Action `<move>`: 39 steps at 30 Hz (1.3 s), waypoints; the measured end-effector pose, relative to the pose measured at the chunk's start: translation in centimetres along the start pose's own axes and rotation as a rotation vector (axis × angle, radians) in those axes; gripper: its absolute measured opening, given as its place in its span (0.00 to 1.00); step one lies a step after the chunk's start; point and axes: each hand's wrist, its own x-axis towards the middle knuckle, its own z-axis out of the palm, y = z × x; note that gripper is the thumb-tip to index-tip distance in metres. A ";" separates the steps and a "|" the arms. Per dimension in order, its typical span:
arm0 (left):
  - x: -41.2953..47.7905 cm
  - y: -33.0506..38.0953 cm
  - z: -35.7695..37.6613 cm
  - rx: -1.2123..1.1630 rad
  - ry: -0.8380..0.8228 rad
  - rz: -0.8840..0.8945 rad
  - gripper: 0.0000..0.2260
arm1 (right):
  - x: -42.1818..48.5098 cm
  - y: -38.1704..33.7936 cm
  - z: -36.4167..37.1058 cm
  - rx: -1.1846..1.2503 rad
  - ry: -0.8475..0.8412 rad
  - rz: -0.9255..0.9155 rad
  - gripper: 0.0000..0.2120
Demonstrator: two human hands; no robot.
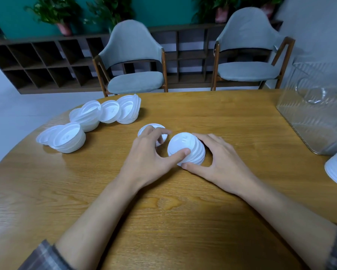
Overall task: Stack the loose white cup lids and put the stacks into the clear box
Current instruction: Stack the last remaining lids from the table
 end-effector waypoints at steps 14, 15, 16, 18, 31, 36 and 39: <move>-0.2 0.6 1.7 -0.167 -0.034 -0.017 0.28 | 0.0 -0.2 0.0 -0.010 0.011 0.031 0.45; -0.2 0.6 1.9 -0.155 -0.017 -0.017 0.27 | 0.0 -0.3 0.0 -0.007 0.010 0.033 0.45; -0.2 0.7 2.1 -0.141 0.004 -0.014 0.26 | 0.0 -0.3 0.0 -0.002 0.011 0.032 0.45; -0.1 1.0 2.3 -0.127 0.041 -0.014 0.25 | 0.0 -0.3 0.0 0.014 0.020 0.027 0.44; -0.2 0.9 3.1 -0.085 0.048 -0.024 0.28 | -0.1 -0.2 0.0 -0.019 -0.050 0.040 0.50; 0.0 0.7 2.1 -0.138 -0.005 -0.007 0.22 | 0.0 -0.4 0.3 -0.033 -0.035 0.034 0.51; 0.2 0.3 1.5 -0.144 0.044 0.038 0.14 | 0.1 -0.4 0.4 -0.039 -0.029 0.027 0.48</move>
